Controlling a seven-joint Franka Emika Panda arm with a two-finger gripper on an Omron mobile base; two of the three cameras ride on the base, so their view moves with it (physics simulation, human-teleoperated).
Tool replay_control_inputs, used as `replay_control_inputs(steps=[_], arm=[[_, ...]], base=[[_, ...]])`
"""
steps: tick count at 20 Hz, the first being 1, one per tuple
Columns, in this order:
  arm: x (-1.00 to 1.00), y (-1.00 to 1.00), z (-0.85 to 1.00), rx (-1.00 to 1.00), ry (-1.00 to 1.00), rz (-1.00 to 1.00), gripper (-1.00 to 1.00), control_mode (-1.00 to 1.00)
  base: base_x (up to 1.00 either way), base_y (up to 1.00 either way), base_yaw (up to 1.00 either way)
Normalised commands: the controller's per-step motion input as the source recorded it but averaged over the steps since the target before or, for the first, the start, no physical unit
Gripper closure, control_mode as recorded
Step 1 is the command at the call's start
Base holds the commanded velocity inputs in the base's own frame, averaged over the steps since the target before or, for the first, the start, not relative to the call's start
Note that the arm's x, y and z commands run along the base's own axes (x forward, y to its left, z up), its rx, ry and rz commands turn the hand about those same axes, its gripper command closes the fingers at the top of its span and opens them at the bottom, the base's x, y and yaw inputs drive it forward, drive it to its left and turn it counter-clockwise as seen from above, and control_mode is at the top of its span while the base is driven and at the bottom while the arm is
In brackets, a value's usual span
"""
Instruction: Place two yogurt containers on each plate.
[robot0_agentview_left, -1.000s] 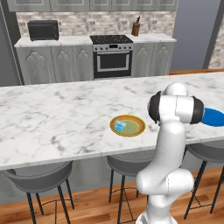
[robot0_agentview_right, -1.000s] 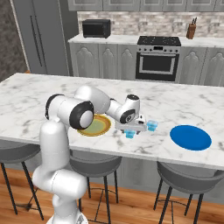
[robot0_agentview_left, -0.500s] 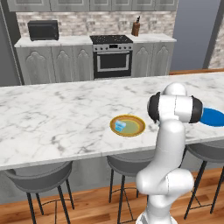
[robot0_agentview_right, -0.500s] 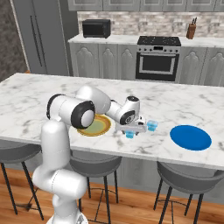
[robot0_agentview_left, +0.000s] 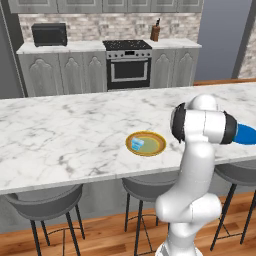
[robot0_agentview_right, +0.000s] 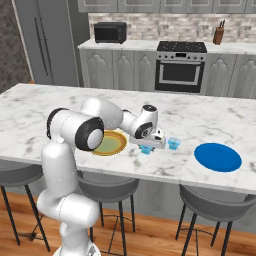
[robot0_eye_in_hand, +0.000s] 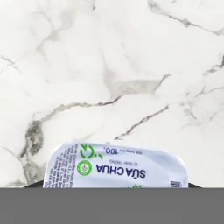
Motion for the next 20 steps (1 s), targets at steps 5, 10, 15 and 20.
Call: replay_control_inputs(steps=[5, 10, 15, 20], arm=[[-0.15, 1.0, 0.51, -0.07, -0.06, -0.39, 1.0, -1.0], [-0.01, 0.97, 0.14, -0.1, 0.0, -0.29, 1.0, -1.0], [0.0, 0.63, 0.0, -0.03, 0.0, -0.13, 1.0, -1.0], [0.13, 0.19, 0.0, 0.0, 0.02, -0.01, 1.0, -1.0]], base=[[0.0, 0.0, 0.0], [0.0, 0.0, 0.0], [0.0, 0.0, 0.0], [0.0, 0.0, 0.0]])
